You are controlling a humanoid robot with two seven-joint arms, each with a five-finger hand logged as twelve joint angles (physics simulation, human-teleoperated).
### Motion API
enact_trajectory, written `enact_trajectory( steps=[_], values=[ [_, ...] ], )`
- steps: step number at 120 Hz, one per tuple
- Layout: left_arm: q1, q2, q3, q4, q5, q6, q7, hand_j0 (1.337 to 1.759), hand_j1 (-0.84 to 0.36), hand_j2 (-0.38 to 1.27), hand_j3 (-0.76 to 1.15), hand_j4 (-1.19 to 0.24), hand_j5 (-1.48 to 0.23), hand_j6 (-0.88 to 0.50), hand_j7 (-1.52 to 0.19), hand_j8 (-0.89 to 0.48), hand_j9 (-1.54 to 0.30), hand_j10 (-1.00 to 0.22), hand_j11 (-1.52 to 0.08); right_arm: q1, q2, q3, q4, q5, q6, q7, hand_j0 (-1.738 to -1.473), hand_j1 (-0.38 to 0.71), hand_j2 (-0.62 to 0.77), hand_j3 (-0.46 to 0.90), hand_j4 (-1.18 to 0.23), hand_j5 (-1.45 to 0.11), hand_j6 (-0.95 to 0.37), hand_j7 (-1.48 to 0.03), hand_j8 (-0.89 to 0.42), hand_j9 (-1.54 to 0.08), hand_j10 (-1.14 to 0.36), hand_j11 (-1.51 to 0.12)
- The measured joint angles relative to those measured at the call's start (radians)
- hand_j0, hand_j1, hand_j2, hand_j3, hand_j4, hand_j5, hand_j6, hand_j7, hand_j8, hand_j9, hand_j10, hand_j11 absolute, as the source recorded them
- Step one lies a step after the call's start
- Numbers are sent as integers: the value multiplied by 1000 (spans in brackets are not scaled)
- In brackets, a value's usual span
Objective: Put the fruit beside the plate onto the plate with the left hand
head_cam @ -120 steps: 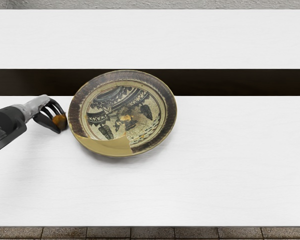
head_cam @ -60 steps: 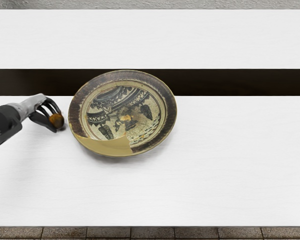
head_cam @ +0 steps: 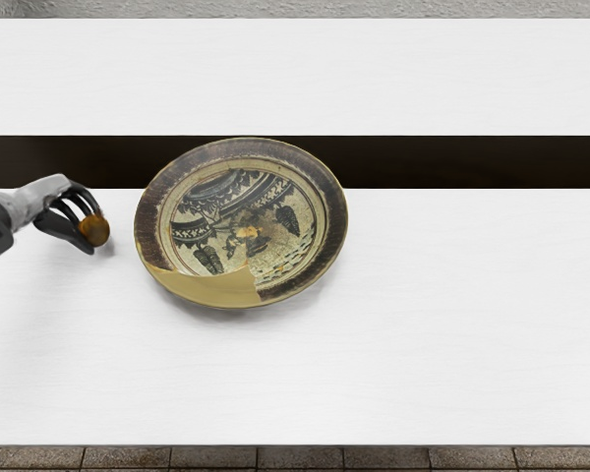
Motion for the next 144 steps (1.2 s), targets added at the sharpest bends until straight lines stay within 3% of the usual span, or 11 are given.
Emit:
enact_trajectory(
  steps=[66,144],
  values=[
    [-49,64,-78,-53,-71,-121,0,1657,-393,554,0,-649,-987,-465,-966,-627,-963,-732,-963,0,0,0,0,0,0,0,-1658,-349,0,0,0,0,-1,0,-1,0,0,0],
    [-126,73,-176,-56,-193,-327,2,1657,-417,585,0,-642,-992,-459,-970,-606,-969,-738,-969,0,0,0,1,0,0,0,-1658,-349,0,0,0,0,-1,0,0,0,0,0]
  ],
)
